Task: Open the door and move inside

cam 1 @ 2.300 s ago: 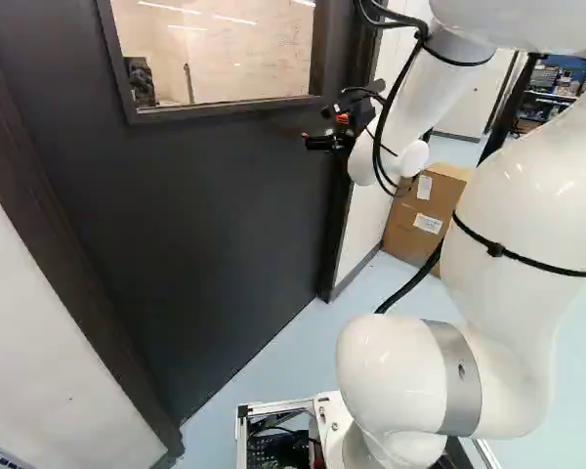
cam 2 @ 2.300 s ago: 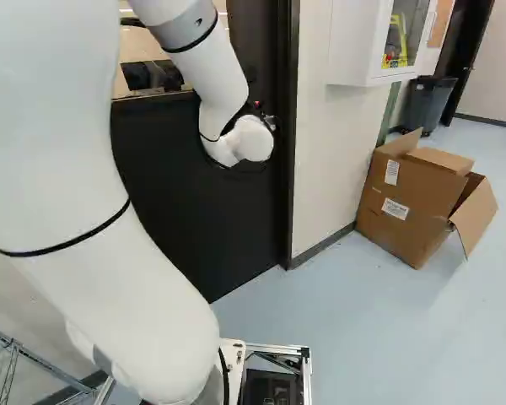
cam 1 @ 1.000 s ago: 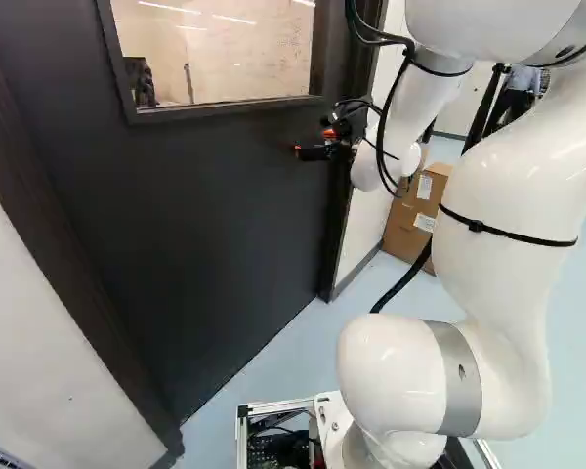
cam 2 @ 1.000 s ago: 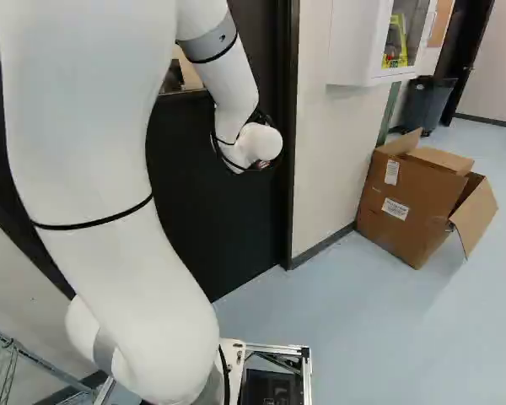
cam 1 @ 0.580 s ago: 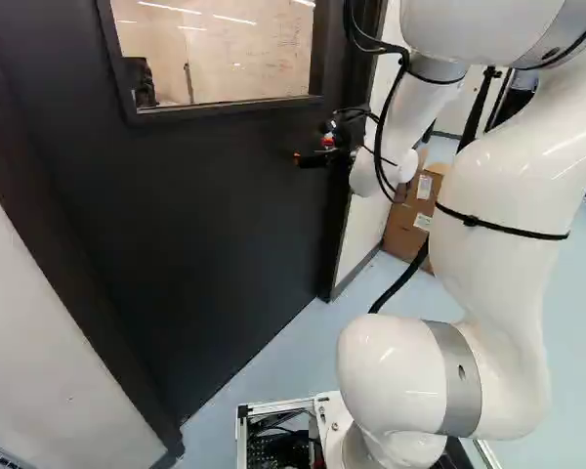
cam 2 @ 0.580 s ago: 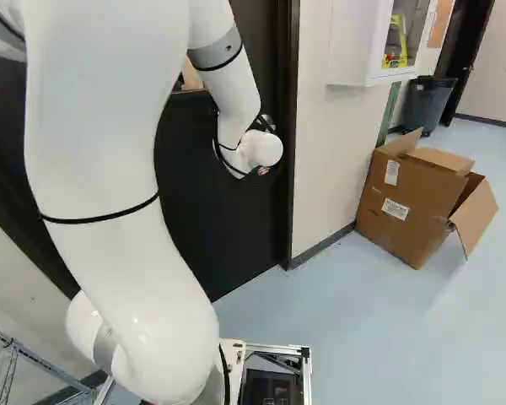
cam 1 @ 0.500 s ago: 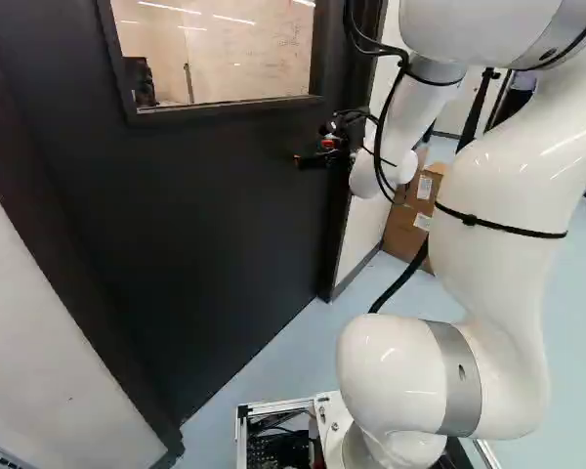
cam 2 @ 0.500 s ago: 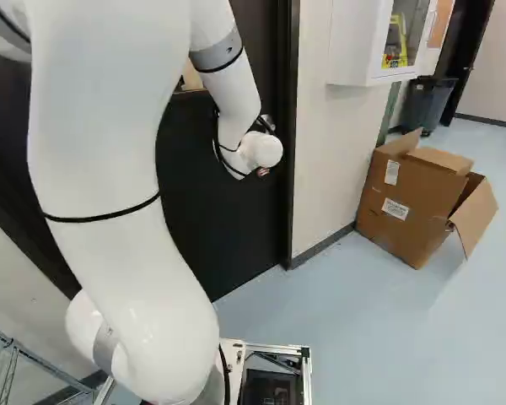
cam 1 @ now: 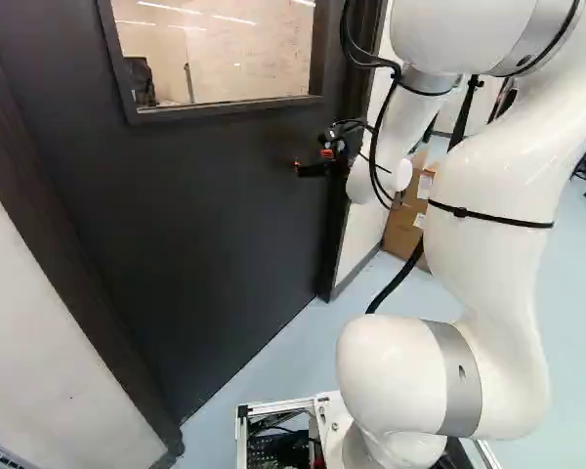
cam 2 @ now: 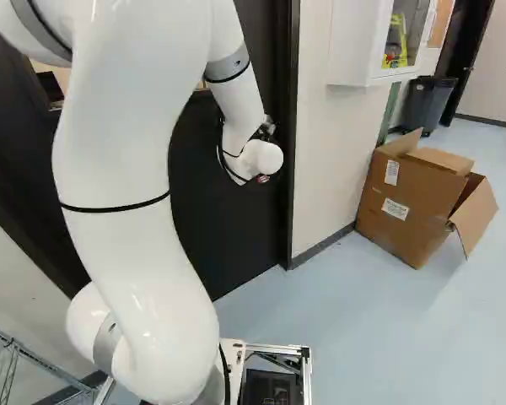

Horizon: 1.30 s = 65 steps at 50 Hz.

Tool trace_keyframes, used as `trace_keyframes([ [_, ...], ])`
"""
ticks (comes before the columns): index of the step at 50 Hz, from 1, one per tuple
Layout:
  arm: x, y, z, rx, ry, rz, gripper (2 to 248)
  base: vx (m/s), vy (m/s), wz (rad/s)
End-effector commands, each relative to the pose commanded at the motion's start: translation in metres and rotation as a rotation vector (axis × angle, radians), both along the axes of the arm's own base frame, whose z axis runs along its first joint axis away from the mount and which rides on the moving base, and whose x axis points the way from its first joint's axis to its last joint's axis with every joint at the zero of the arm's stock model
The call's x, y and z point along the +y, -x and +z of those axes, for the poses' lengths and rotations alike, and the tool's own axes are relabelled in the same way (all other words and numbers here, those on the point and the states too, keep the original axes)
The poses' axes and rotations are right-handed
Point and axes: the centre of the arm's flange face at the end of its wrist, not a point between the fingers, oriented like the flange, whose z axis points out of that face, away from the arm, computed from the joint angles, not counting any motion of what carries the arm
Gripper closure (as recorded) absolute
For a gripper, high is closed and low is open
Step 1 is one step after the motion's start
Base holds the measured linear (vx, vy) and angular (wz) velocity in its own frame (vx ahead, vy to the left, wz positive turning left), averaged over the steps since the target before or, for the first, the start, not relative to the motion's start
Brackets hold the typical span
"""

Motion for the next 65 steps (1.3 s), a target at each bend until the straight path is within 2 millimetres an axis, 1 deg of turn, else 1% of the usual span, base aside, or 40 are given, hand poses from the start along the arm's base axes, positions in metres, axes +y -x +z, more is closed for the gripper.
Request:
trace_keyframes([
  [16, -0.002, -0.014, -0.020, 0.027, -0.014, -0.007, 3, -0.002, 0.000, 0.000],
  [30, -0.003, -0.017, -0.036, 0.054, -0.022, -0.007, 3, 0.000, 0.000, 0.000],
  [58, -0.001, -0.017, -0.040, 0.063, -0.012, 0.015, 3, 0.000, 0.000, 0.000],
  [65, 0.000, -0.021, -0.040, 0.062, -0.006, 0.029, 3, 0.000, 0.000, 0.000],
])
